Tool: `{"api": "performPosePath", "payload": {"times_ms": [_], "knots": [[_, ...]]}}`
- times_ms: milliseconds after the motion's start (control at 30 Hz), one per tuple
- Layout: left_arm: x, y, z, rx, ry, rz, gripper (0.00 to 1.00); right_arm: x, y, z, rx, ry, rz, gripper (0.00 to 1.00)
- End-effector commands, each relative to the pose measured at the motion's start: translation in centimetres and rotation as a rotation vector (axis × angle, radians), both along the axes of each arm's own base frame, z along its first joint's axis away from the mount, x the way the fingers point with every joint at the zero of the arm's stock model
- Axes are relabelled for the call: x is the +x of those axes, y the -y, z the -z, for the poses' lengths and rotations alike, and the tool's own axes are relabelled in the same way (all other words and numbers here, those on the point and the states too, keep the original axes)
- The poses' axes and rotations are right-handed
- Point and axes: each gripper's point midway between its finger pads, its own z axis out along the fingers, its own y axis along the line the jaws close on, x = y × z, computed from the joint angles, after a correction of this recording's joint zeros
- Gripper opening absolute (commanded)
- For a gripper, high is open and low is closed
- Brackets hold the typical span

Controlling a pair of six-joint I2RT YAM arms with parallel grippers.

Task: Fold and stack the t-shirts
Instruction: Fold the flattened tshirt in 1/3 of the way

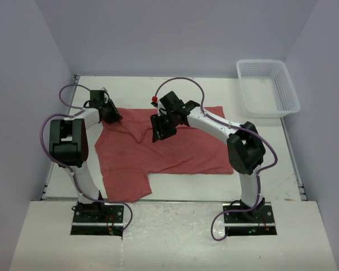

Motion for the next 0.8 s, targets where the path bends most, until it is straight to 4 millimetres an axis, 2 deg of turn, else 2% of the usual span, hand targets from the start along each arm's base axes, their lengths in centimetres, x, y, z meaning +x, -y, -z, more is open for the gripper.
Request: {"api": "performPosePath", "payload": {"times_ms": [0,200,300,367,467,567,700,767], "knots": [[0.8,-0.3,-0.6,0.022,0.019,0.009,0.25,0.3,-0.3,-2.9,0.052,0.047,0.008,0.49],[0.6,0.1,-0.7,0.003,0.020,0.017,0.12,0.1,-0.2,-2.9,0.054,0.043,0.009,0.49],[0.2,0.2,-1.2,-0.003,0.025,0.015,0.11,0.1,-0.4,-2.9,0.057,0.036,0.009,0.49],[-0.2,0.4,-1.3,-0.010,0.023,0.016,0.10,0.1,-0.3,-2.9,0.059,0.035,0.014,0.49],[-0.7,0.7,-2.8,-0.012,0.034,0.019,0.11,-0.1,-0.2,-3.1,0.066,0.035,0.019,0.49],[-1.9,0.9,-3.1,0.006,0.001,0.016,0.15,-0.4,0.0,-3.3,0.069,0.038,0.025,0.49],[-3.8,0.8,-5.4,0.007,0.014,-0.012,0.20,-0.9,0.5,-3.1,0.070,0.032,0.034,0.49],[-5.0,0.7,-5.6,0.003,-0.003,-0.036,0.20,-1.1,0.6,-2.9,0.065,0.028,0.034,0.49]]}}
